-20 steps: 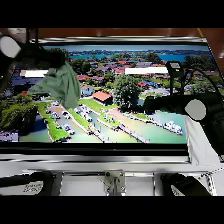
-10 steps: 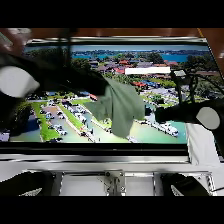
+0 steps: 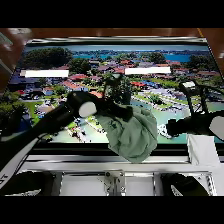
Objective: Fold the shirts.
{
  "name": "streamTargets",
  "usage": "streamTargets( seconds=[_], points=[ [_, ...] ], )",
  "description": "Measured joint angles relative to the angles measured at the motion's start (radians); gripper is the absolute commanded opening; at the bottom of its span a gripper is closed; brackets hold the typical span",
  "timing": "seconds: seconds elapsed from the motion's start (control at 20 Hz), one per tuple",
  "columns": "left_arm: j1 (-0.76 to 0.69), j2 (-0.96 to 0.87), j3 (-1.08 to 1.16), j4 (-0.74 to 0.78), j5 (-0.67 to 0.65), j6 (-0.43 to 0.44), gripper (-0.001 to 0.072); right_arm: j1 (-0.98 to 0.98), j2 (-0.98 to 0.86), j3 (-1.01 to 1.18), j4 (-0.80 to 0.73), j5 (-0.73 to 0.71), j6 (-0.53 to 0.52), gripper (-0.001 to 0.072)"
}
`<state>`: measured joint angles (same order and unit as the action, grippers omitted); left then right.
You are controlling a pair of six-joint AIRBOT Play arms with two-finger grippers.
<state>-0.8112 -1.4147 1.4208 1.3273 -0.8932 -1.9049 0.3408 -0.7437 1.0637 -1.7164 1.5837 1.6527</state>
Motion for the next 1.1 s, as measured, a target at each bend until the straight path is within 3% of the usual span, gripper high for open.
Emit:
streamTargets(
  seconds=[0.05,0.2,0.35,0.5,0.9,0.95,1.05,1.1],
  points=[
    [0.066,0.009,-0.001,0.003,-0.016,0.01,0.0488,0.0,0.001,0.0,-0.011,0.003,0.0,0.0593],
    [0.276,0.021,-0.023,-0.032,-0.115,0.066,0.0673,0.0,0.003,0.0,-0.055,0.004,0.0,0.0593],
    [0.456,0.012,-0.112,-0.133,-0.195,0.122,0.0673,-0.001,0.003,0.0,-0.08,-0.023,0.001,0.0593],
    [0.538,-0.036,-0.218,-0.228,-0.203,0.163,0.0672,-0.001,0.003,0.0,-0.09,-0.058,0.015,0.0593],
    [0.504,-0.221,-0.294,-0.396,-0.042,0.205,0.0656,-0.001,0.003,0.0,-0.097,-0.093,0.039,0.0593],
    [0.499,-0.238,-0.295,-0.418,-0.017,0.209,0.0646,-0.001,0.003,0.0,-0.095,-0.093,0.047,0.0593],
    [0.493,-0.259,-0.296,-0.472,0.031,0.212,0.0516,-0.001,0.003,0.0,-0.085,-0.098,0.064,0.0593],
    [0.49,-0.267,-0.298,-0.485,0.05,0.216,0.0515,-0.001,0.003,0.0,-0.077,-0.098,0.073,0.0593]
  ],
)
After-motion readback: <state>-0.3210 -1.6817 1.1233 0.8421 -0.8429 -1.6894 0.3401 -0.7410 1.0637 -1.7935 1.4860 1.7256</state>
